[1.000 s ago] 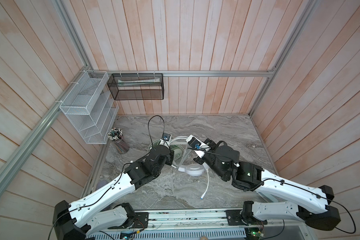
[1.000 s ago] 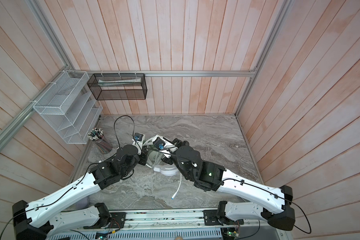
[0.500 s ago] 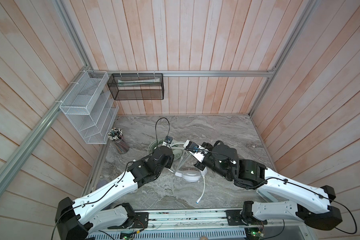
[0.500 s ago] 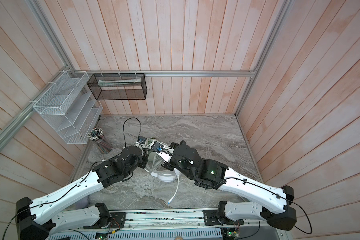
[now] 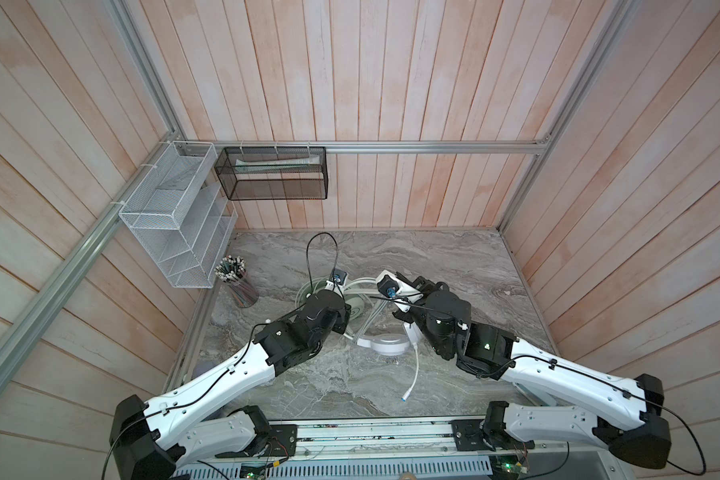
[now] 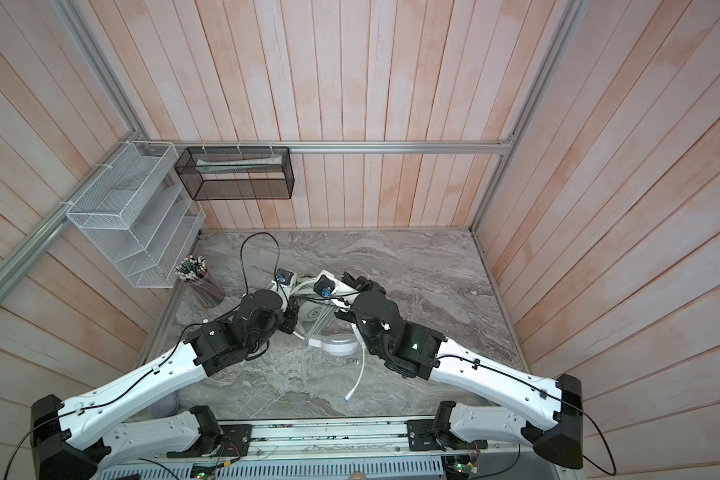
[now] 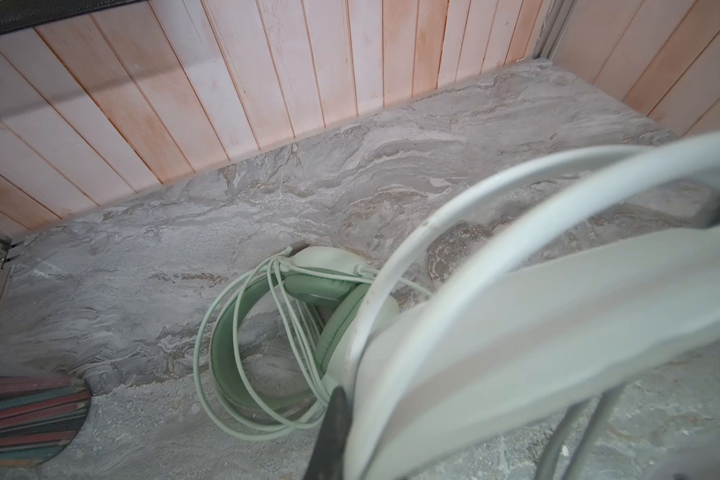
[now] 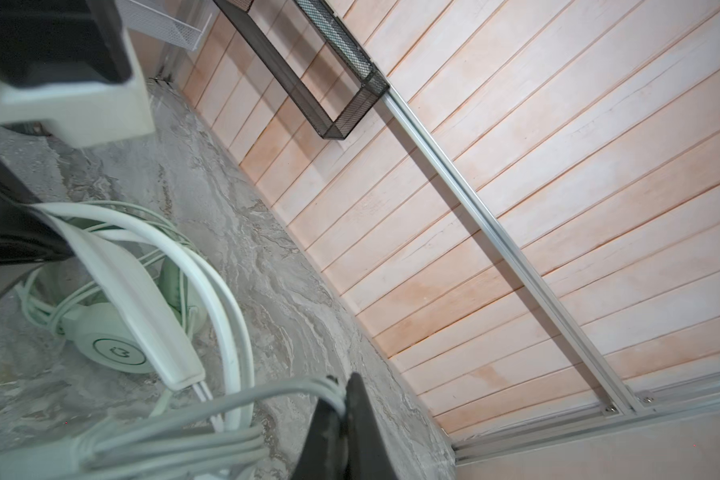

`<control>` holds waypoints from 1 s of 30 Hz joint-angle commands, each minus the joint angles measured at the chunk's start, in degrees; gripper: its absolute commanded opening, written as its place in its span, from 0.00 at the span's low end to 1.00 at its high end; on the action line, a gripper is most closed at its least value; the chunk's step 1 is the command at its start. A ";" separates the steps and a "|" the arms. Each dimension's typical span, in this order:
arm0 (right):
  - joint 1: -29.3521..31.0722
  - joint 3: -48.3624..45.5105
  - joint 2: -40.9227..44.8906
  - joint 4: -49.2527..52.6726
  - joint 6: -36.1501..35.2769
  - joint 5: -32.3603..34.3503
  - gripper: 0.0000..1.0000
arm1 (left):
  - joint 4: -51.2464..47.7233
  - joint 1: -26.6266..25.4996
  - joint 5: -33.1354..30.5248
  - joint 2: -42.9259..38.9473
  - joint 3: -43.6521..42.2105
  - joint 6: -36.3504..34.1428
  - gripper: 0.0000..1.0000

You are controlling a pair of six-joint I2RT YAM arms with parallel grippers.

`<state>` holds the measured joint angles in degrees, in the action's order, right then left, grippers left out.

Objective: Wrap the headphones

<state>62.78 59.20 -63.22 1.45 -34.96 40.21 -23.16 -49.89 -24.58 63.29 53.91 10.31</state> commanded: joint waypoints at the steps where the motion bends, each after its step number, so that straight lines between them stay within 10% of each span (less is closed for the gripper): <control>1: -3.53 1.22 2.49 -15.73 -1.36 7.95 0.00 | -8.35 -0.65 2.47 -0.41 -1.09 -3.43 0.00; 30: -6.62 2.43 10.93 -1.47 12.45 -0.89 0.14 | -9.62 -2.05 3.04 -0.18 -2.34 -4.76 0.00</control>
<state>58.76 56.84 -55.22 5.58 -26.55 33.04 -21.28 -51.40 -22.98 62.81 53.98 10.24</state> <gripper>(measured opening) 0.132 0.079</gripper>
